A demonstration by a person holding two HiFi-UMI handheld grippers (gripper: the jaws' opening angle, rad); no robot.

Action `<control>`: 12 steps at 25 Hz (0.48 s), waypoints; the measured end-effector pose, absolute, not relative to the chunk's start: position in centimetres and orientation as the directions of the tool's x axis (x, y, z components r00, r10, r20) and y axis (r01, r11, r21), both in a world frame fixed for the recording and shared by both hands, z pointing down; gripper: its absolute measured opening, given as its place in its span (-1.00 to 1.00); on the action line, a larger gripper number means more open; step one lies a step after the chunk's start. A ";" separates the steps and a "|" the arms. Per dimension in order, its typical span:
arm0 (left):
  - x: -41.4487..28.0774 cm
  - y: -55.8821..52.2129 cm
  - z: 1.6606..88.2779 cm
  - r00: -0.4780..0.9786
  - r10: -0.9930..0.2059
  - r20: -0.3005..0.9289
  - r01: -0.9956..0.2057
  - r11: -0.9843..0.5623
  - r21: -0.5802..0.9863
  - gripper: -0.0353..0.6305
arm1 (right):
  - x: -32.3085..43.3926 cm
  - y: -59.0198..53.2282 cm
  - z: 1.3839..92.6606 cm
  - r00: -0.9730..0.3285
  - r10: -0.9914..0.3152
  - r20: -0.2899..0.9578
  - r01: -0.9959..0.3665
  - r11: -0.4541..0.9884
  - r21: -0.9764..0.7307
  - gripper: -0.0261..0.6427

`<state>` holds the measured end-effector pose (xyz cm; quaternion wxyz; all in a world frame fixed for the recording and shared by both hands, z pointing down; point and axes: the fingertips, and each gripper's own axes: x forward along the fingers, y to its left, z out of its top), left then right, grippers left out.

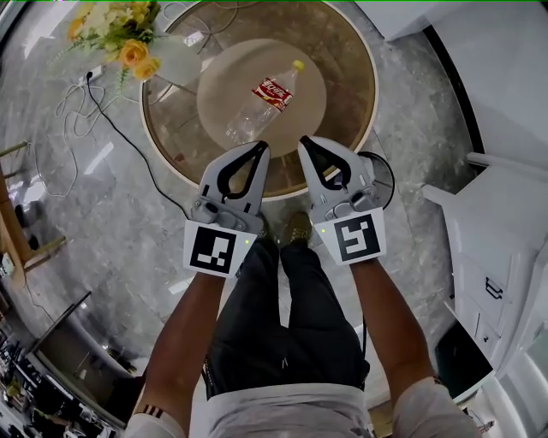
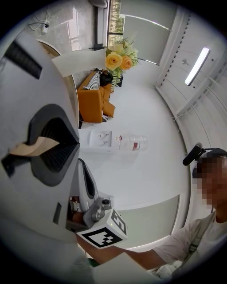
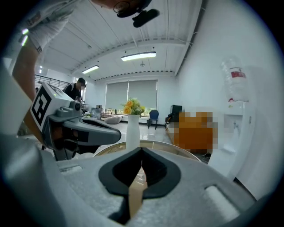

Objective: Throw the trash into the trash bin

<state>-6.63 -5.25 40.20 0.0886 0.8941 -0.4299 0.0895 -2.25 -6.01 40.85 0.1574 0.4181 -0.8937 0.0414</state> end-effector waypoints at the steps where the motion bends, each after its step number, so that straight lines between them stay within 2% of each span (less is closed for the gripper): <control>1: -7.0 -5.3 40.2 0.612 -0.755 0.236 -0.786 -0.613 0.081 -0.89 | -2.7 -6.2 41.0 -0.605 -0.729 0.321 -0.755 0.653 0.061 -0.91; 6: -9.0 -5.8 40.6 0.590 -0.774 0.232 -0.805 -0.585 0.097 -0.89 | -4.6 -7.1 41.7 -0.621 -0.701 0.350 -0.731 0.679 0.062 -0.88; 12: -10.8 -6.2 41.0 0.578 -0.782 0.233 -0.814 -0.572 0.100 -0.89 | -7.1 -7.7 43.5 -0.648 -0.648 0.400 -0.675 0.732 0.093 -0.66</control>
